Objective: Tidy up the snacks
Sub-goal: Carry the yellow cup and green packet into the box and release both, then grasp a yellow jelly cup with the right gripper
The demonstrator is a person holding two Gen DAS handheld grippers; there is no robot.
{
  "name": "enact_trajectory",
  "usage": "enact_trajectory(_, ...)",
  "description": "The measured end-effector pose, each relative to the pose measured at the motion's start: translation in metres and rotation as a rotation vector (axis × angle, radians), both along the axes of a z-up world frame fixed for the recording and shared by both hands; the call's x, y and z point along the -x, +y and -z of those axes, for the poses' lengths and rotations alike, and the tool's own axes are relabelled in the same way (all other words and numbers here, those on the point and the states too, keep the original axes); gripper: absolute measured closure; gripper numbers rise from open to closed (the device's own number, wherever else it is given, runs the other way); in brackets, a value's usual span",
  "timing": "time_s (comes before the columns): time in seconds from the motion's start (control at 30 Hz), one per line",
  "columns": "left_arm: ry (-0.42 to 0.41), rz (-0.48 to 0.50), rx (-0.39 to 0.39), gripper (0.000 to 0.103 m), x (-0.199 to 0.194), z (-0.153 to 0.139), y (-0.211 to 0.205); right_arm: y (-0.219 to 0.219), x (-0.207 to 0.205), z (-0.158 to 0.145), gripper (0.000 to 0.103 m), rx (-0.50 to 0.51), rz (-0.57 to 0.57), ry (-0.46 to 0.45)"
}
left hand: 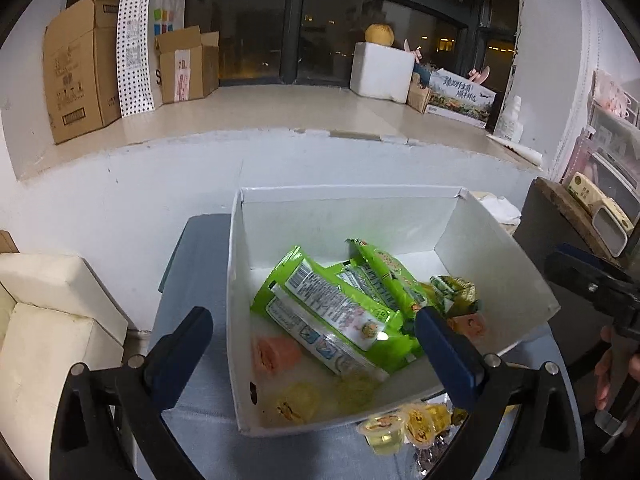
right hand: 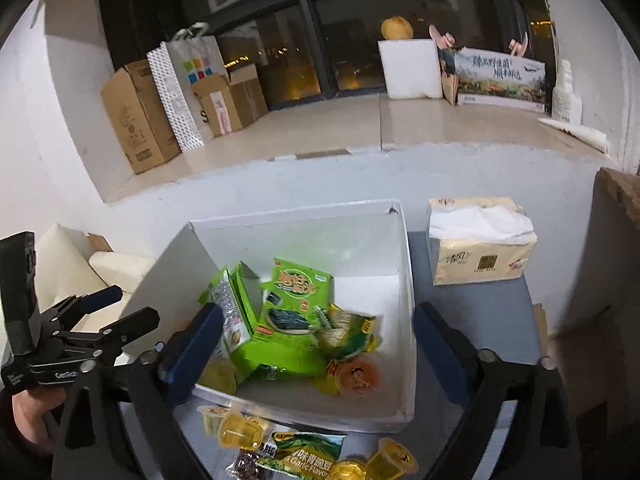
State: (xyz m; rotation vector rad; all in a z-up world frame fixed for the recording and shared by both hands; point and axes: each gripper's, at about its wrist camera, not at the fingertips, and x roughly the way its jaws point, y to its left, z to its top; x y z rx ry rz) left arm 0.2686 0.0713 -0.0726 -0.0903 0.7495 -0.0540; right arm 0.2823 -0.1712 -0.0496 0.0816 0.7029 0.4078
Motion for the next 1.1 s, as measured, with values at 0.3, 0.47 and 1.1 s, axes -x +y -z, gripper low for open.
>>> enact_trajectory(0.3, -0.060, 0.039, 0.013, 0.000, 0.084, -0.021, -0.019, -0.025, 0.088, -0.020, 0.000, -0.054, -0.011, -0.056)
enact_trajectory(0.47, -0.063, 0.072, 0.013, 0.000, 0.146, -0.011, -0.039, -0.042, 0.150, 0.003, 0.000, -0.056, -0.005, -0.041)
enact_trajectory(1.1, -0.017, 0.020, 0.023, 0.000, 0.238, 0.022, -0.047, -0.069, 0.093, 0.099, 0.000, -0.165, 0.187, 0.200)
